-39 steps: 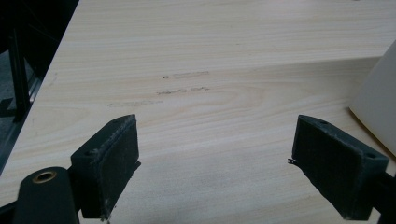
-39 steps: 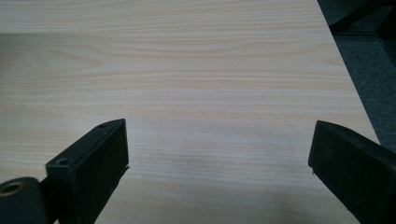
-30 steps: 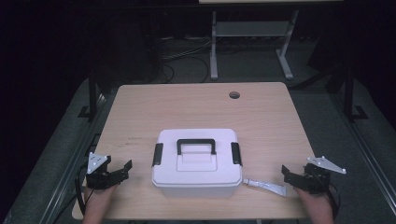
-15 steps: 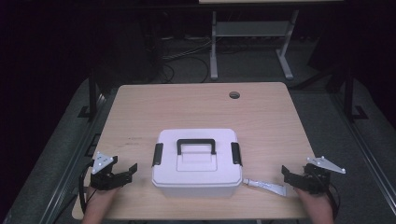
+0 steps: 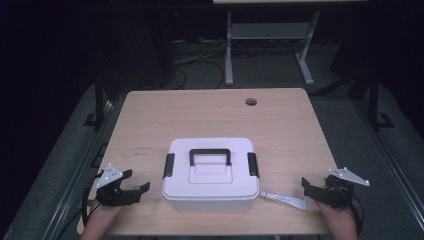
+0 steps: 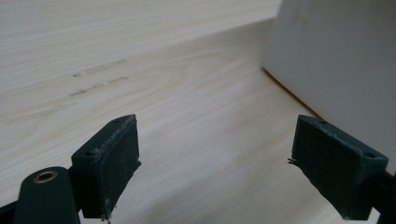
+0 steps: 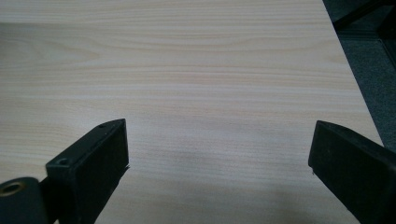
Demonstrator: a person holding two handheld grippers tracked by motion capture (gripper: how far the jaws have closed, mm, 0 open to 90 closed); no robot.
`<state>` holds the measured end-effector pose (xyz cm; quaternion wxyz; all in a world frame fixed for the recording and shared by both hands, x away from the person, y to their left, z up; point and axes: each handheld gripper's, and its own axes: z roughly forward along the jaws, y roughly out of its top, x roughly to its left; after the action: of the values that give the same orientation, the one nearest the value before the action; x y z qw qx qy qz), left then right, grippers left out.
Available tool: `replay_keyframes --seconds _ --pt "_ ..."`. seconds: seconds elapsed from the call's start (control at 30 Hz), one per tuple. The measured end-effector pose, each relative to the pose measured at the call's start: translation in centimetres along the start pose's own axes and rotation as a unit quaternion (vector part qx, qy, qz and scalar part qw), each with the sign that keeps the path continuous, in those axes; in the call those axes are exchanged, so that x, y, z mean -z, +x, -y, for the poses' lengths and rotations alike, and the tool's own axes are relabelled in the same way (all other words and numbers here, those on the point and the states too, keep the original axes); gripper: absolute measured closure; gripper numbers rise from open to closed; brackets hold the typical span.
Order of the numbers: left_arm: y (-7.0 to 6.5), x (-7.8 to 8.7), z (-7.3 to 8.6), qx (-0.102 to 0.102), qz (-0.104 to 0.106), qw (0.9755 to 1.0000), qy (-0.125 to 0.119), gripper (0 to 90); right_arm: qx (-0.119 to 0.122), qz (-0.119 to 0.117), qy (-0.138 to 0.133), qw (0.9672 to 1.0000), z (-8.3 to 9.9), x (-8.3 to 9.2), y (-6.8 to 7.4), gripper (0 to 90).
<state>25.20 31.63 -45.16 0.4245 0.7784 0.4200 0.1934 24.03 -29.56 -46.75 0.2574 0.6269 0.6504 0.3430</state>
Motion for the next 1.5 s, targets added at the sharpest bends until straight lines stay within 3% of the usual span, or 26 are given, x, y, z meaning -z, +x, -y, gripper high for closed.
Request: replay_keyframes --seconds 0.23,0.33,0.53,0.57,0.6,0.83,0.87,0.9,0.93,0.97,1.0,1.07,1.1,1.13,1.17,1.2,1.27,1.3,1.33,1.37,1.4,1.43,1.5 --pt "-0.2 -0.2 0.1 -0.024 0.03 0.9987 0.032 14.2 0.0 0.0 0.002 1.0 0.0 0.0 0.0 4.5" --pt "-0.3 -0.2 0.0 -0.039 0.05 0.9966 0.052 14.3 0.001 0.0 0.003 1.0 0.0 -0.1 0.0 4.5" --pt "-0.3 0.1 -0.6 -0.045 0.066 0.9951 0.059 14.6 0.002 0.002 0.003 1.0 0.0 0.0 -0.1 4.5" --pt "-0.1 0.1 -0.8 -0.052 0.072 0.9931 0.076 14.6 0.001 0.002 0.002 1.0 0.0 0.1 -0.2 4.5" --pt "-0.1 0.1 -0.8 -0.052 0.072 0.9931 0.076 14.6 0.001 0.002 0.002 1.0 0.0 0.1 -0.2 4.5" --pt "0.6 0.0 -1.9 -0.069 0.103 0.9826 0.138 14.4 0.0 0.001 0.003 1.0 -0.1 0.0 -0.3 4.5" --pt "0.7 0.0 -2.1 -0.075 0.107 0.9796 0.152 14.2 0.0 0.001 0.002 1.0 -0.1 0.0 -0.3 4.5" --pt "0.8 0.1 -2.2 -0.08 0.108 0.9783 0.157 14.2 0.0 0.001 0.002 1.0 -0.1 0.0 -0.3 4.5" --pt "0.9 0.2 -2.6 -0.093 0.112 0.9735 0.176 13.9 -0.002 0.002 0.002 1.0 -0.1 0.0 -0.3 4.5" --pt "0.9 0.2 -2.6 -0.093 0.112 0.9735 0.176 13.8 -0.002 0.002 0.001 1.0 -0.1 0.1 -0.4 4.5" --pt "1.0 0.2 -2.8 -0.1 0.113 0.9715 0.183 13.8 -0.002 0.002 0.001 1.0 -0.1 0.1 -0.4 4.5" --pt "1.0 0.4 -3.2 -0.117 0.121 0.9639 0.206 13.6 -0.003 0.001 0.002 1.0 -0.1 0.1 -0.5 4.5" --pt "1.0 0.4 -3.2 -0.117 0.121 0.9639 0.206 13.6 -0.003 0.001 0.002 1.0 -0.1 0.1 -0.5 4.5" --pt "1.0 0.4 -3.3 -0.129 0.126 0.96 0.215 13.6 -0.003 0.001 0.003 1.0 -0.1 0.1 -0.5 4.6" --pt "1.0 0.4 -3.4 -0.135 0.13 0.9575 0.219 13.6 -0.004 0.001 0.003 1.0 -0.1 0.1 -0.5 4.6" --pt "0.7 0.3 -3.6 -0.151 0.135 0.9519 0.23 13.6 -0.003 0.0 0.003 1.0 -0.1 0.1 -0.5 4.5" --pt "0.6 0.2 -3.8 -0.167 0.142 0.9451 0.242 13.7 -0.003 0.0 0.003 1.0 -0.1 0.1 -0.4 4.5" --pt "0.6 0.2 -3.8 -0.167 0.142 0.9451 0.242 14.0 -0.003 0.0 0.003 1.0 -0.1 0.1 -0.4 4.5" --pt "0.4 0.1 -4.0 -0.179 0.144 0.9404 0.251 14.0 -0.003 0.0 0.003 1.0 -0.1 0.1 -0.4 4.5" --pt "0.2 -0.2 -4.2 -0.203 0.141 0.9317 0.266 14.7 -0.003 0.001 0.004 1.0 -0.1 0.0 -0.4 4.5" --pt "0.0 -0.4 -4.3 -0.211 0.144 0.9279 0.271 14.8 -0.004 0.001 0.004 1.0 -0.1 0.0 -0.4 4.5" --pt "-0.2 -0.5 -4.4 -0.214 0.146 0.9265 0.273 14.7 -0.004 0.001 0.005 1.0 -0.1 0.0 -0.4 4.5" --pt "-0.5 -0.8 -4.7 -0.228 0.151 0.9187 0.285 14.7 -0.003 -0.001 0.006 1.0 -0.1 0.0 -0.4 4.6"
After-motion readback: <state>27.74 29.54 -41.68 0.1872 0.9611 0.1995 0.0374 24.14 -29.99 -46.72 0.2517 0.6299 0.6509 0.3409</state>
